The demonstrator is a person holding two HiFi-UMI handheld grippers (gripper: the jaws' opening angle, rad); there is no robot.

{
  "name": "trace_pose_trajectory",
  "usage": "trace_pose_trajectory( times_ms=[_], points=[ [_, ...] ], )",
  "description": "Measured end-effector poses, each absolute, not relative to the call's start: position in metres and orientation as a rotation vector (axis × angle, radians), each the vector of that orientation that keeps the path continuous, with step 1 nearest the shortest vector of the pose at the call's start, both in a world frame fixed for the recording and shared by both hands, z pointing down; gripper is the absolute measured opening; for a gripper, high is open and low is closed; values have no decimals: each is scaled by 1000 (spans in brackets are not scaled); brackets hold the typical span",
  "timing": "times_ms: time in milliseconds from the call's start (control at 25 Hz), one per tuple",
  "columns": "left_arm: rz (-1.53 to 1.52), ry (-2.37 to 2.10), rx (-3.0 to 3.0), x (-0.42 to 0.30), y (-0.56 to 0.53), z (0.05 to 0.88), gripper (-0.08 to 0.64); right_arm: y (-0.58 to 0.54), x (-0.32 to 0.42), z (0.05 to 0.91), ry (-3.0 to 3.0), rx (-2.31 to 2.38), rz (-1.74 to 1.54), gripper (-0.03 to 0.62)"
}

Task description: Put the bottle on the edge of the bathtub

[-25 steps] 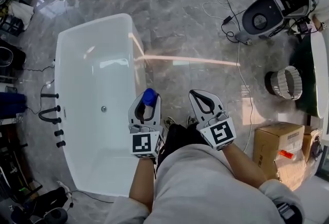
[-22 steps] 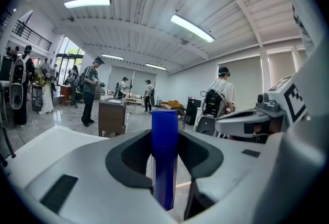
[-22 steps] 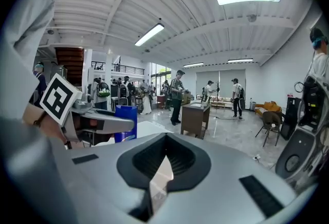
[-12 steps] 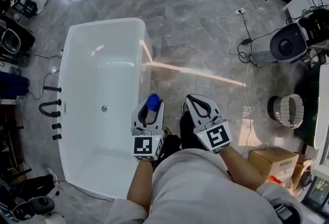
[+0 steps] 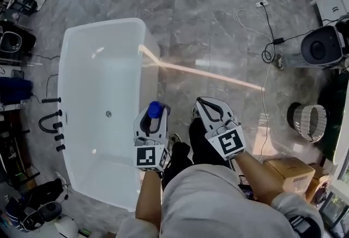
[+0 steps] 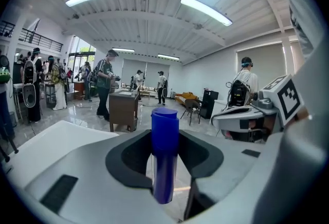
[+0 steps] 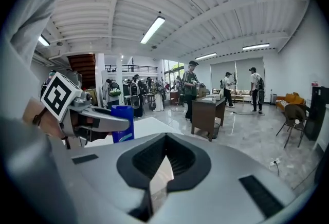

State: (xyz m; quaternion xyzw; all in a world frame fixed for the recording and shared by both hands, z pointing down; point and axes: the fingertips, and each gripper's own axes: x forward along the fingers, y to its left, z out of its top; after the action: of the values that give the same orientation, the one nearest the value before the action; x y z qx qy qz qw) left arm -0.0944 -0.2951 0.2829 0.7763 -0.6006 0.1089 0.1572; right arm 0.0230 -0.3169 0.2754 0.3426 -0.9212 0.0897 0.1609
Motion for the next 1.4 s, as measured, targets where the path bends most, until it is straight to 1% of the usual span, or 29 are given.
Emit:
trace_pose_trajectory(
  times_ms=[80, 360, 600, 760, 1040, 1200, 1400],
  points=[
    [314, -1723, 2210, -92, -303, 293, 163, -327, 28, 292, -2625, 931, 217, 5],
    [309, -1756, 2197, -91, -330, 327, 163, -356, 28, 346, -2640, 860, 340, 5],
    [326, -1798, 2148, -116, -332, 353, 162, -368, 5, 374, -2649, 796, 292, 5],
    [321, -1803, 2138, -119, -329, 374, 163, -360, -5, 394, -2640, 729, 241, 5],
    [344, -1775, 2146, -124, -330, 436, 163, -347, -28, 452, -2619, 716, 296, 5],
    [234, -1776, 2148, -124, -336, 457, 163, -351, -35, 474, -2631, 684, 294, 5],
    [283, -1746, 2169, -123, -345, 502, 162, -362, -38, 493, -2665, 703, 392, 5]
  ],
)
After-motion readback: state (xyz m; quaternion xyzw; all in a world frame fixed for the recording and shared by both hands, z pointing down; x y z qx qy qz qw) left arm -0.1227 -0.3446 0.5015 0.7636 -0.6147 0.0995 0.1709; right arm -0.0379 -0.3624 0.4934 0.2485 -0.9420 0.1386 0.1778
